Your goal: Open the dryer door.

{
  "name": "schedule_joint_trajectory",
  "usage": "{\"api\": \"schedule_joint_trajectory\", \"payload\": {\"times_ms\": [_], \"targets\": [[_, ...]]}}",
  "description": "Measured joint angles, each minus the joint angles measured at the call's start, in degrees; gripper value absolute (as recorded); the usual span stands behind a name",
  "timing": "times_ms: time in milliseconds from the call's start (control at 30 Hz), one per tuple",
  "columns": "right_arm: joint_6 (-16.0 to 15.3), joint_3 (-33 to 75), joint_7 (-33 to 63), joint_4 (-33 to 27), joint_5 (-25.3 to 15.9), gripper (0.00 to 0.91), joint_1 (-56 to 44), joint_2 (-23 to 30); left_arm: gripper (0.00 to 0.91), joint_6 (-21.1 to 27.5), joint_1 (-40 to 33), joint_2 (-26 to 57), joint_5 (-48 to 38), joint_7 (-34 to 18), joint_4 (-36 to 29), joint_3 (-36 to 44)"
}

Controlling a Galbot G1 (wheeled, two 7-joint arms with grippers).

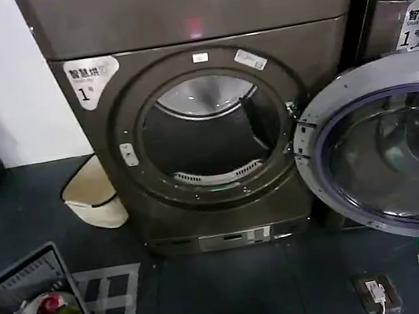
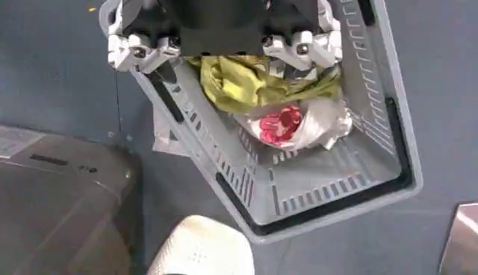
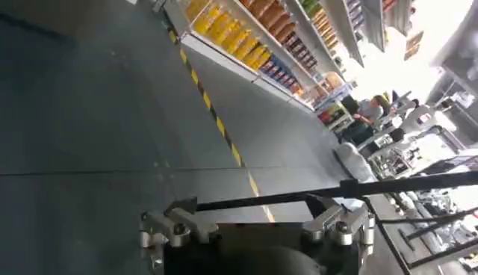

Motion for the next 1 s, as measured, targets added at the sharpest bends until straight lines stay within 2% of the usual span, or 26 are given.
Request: {"api": "schedule_joint_trajectory", "payload": {"times_ms": [767,1000], "targets": [[0.3,0.1,0.2,-1.4,-1.0,0.907,-0.2,0.2,0.907,0.0,1.0,-0.6,1.8,0.4,0.0,0.0],[1.2,1.6,6.0,-3.9,-5.2,0.907,0.6,0.1,0.907,0.0,1.5,-0.8,1.9,0.5,-0.4,0.0]]}}
